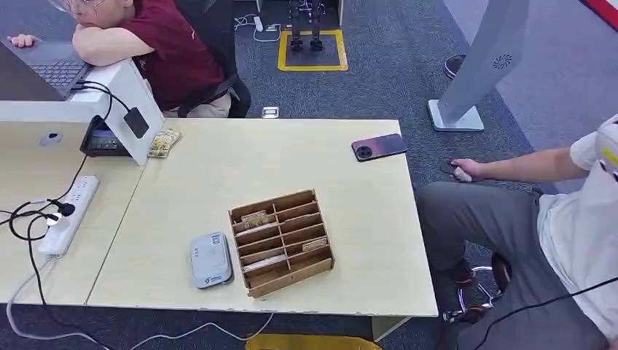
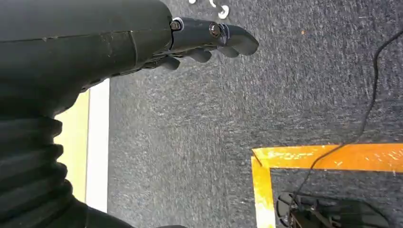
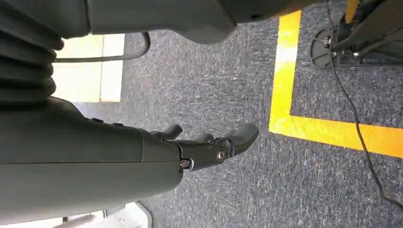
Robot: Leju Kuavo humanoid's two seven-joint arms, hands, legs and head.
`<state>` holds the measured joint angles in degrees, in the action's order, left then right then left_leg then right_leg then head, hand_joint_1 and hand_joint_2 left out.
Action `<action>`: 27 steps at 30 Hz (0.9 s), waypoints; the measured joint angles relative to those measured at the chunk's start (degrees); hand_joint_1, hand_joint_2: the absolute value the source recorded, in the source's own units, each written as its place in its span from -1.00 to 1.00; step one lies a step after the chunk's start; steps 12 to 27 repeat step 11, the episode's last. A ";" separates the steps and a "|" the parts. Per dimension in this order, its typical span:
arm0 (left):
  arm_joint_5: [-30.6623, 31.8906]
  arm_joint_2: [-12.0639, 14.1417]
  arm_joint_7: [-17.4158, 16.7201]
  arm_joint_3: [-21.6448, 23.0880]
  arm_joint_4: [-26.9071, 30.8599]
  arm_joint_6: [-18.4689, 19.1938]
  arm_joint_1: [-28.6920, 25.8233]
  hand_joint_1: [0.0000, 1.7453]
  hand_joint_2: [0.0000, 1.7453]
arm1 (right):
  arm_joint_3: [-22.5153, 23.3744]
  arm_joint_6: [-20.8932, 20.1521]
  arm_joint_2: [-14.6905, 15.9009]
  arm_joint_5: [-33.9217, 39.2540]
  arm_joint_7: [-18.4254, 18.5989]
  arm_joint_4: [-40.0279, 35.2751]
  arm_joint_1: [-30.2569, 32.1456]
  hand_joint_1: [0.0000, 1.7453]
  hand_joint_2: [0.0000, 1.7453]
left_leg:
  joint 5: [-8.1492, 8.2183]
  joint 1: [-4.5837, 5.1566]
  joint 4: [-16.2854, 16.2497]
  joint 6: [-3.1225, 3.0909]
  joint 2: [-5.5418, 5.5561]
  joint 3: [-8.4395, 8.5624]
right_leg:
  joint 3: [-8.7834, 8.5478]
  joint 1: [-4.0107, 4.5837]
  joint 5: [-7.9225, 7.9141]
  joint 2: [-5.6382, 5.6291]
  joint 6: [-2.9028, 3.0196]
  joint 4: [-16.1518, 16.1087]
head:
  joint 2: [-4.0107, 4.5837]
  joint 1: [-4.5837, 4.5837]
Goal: Pass the card to the sensor for recognition and then transmit it.
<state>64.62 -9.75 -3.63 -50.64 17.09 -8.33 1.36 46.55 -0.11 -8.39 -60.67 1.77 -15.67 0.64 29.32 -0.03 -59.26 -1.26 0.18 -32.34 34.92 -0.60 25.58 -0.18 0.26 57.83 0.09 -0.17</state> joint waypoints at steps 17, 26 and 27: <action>-14.49 2.32 0.76 10.82 0.00 1.75 -1.99 -1.00 -1.00 | -9.99 0.02 1.75 13.62 -0.24 -1.49 1.59 -1.00 -1.00 | 0.01 0.00 0.00 0.00 0.00 0.00 | 0.01 0.00 0.01 0.00 -0.01 0.00 | 0.00 0.00; -14.49 2.32 0.76 10.82 0.00 1.75 -1.99 -1.00 -1.00 | -9.99 0.02 1.75 13.62 -0.24 -1.49 1.59 -1.00 -1.00 | 0.01 0.00 0.00 0.00 0.00 0.00 | 0.01 0.00 0.01 0.00 -0.01 0.00 | 0.00 0.00; -14.49 2.32 0.76 10.82 0.00 1.75 -1.99 -1.00 -1.00 | -9.99 0.02 1.75 13.62 -0.24 -1.49 1.59 -1.00 -1.00 | 0.01 0.00 0.00 0.00 0.00 0.00 | 0.01 0.00 0.01 0.00 -0.01 0.00 | 0.00 0.00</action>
